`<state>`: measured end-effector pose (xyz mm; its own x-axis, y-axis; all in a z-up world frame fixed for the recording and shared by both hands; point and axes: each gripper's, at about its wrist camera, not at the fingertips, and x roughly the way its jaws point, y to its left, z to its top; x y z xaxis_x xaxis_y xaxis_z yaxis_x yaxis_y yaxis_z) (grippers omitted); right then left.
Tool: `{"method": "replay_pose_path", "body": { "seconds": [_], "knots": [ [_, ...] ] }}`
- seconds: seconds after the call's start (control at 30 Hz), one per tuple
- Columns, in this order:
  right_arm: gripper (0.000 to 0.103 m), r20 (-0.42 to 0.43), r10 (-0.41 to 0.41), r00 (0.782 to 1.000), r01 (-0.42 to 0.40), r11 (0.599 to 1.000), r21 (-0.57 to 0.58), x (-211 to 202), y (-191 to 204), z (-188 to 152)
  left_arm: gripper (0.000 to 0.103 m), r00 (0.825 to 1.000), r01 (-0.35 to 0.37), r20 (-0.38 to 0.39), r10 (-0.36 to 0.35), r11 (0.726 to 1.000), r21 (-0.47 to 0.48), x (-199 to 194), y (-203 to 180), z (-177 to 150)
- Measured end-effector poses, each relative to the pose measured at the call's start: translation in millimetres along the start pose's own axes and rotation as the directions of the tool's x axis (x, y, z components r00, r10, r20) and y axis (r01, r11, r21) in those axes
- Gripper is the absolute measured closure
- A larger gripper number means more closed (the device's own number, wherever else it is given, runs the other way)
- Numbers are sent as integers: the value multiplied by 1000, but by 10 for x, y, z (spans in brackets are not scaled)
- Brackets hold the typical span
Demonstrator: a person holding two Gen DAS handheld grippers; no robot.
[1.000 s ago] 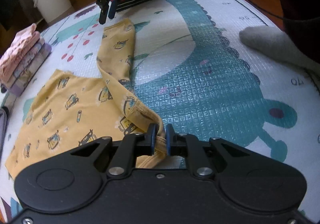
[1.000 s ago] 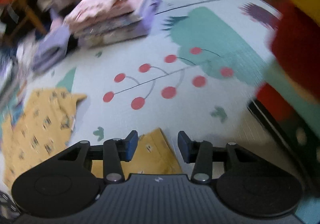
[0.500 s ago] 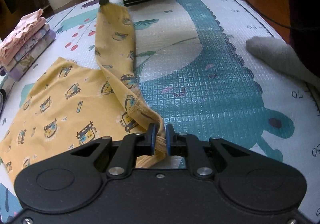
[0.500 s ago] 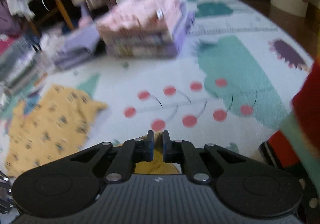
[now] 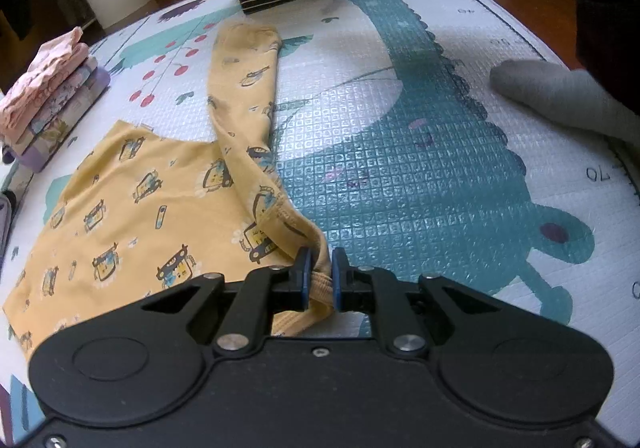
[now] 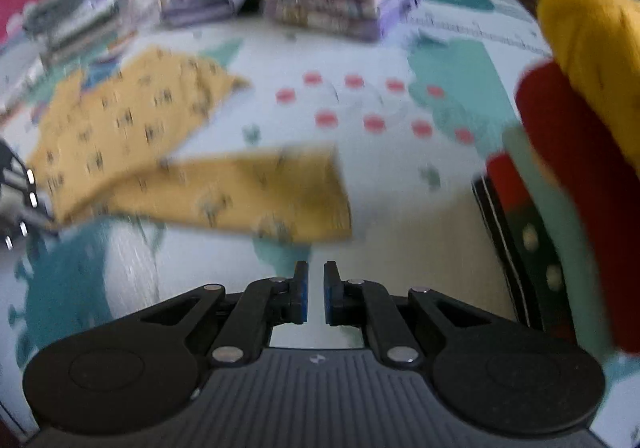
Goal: Fold clothes
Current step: 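Hold the hem with the left tool while the right tool folds the sleeve across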
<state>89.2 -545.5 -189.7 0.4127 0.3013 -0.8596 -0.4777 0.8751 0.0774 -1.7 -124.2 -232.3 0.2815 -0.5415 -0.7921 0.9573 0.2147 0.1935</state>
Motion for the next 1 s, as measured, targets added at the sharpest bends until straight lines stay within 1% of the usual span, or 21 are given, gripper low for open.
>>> {"method": "replay_pose_path", "body": {
  "seconds": [0.07, 0.1, 0.17, 0.2, 0.27, 0.3, 0.33, 0.37, 0.47, 0.53, 0.67, 0.7, 0.73, 0.77, 0.87, 0.93, 1.0],
  "knots": [
    [93, -48, -33, 998, 34, 999, 36, 76, -42, -96, 95, 1000, -3, -2, 3, 1000, 12, 10, -10, 10],
    [93, -48, -35, 998, 38, 997, 71, 98, -74, -107, 95, 1000, -2, -3, 2, 1000, 12, 13, -7, 13],
    [92, -25, -19, 1000, 23, 982, 187, 147, -171, -46, 95, 1000, -2, -6, 3, 1000, 8, 15, -1, 19],
    [90, -2, -30, 1000, 30, 971, 236, 170, -196, 38, 95, 1000, -3, -7, 3, 1000, 6, 16, 0, 21],
    [85, 32, -10, 999, 0, 947, 321, 238, -260, 237, 95, 1000, -2, -9, 2, 1000, 3, 19, 1, 26],
    [79, 48, -7, 999, -10, 937, 349, 280, -280, 348, 95, 1000, -2, -10, 2, 1000, 1, 20, 3, 28],
    [77, 56, -8, 998, -13, 935, 354, 334, -285, 465, 95, 1000, -1, -11, 1, 1000, -1, 21, 6, 30],
    [76, 61, -12, 998, -9, 940, 340, 395, -271, 594, 95, 1000, 1, -11, -1, 1000, -4, 21, 11, 32],
    [64, 31, -17, 999, 8, 965, 264, 655, -204, 889, 95, 1000, 3, -10, -3, 1000, -11, 21, 18, 35],
    [64, 2, -28, 1000, 27, 975, 220, 846, -152, 978, 95, 1000, 5, -9, -5, 1000, -15, 21, 23, 32],
    [64, -30, -37, 999, 43, 980, 196, 1066, -127, 1031, 95, 1000, 9, -4, -9, 1000, -22, 21, 37, 25],
    [66, -36, -40, 999, 46, 979, 198, 1102, -136, 1025, 95, 1000, 10, -3, -10, 1000, -23, 22, 38, 23],
    [71, -41, -42, 998, 49, 979, 199, 1136, -144, 1019, 95, 1000, 10, -3, -10, 1000, -24, 23, 39, 23],
    [90, -27, -25, 999, 30, 981, 190, 1128, -149, 1016, 95, 1000, 11, -3, -11, 1000, -24, 25, 42, 24],
    [91, 33, 16, 999, -20, 988, 150, 994, -142, 1000, 95, 1000, 11, -3, -11, 1000, -26, 26, 45, 25],
    [91, 84, 56, 995, -67, 988, 136, 816, -149, 975, 95, 1000, 10, -4, -10, 1000, -23, 25, 41, 24],
    [91, 127, 95, 987, -107, 990, 87, 572, -104, 906, 95, 1000, 8, -5, -8, 1000, -20, 24, 39, 20]
  ]
}}
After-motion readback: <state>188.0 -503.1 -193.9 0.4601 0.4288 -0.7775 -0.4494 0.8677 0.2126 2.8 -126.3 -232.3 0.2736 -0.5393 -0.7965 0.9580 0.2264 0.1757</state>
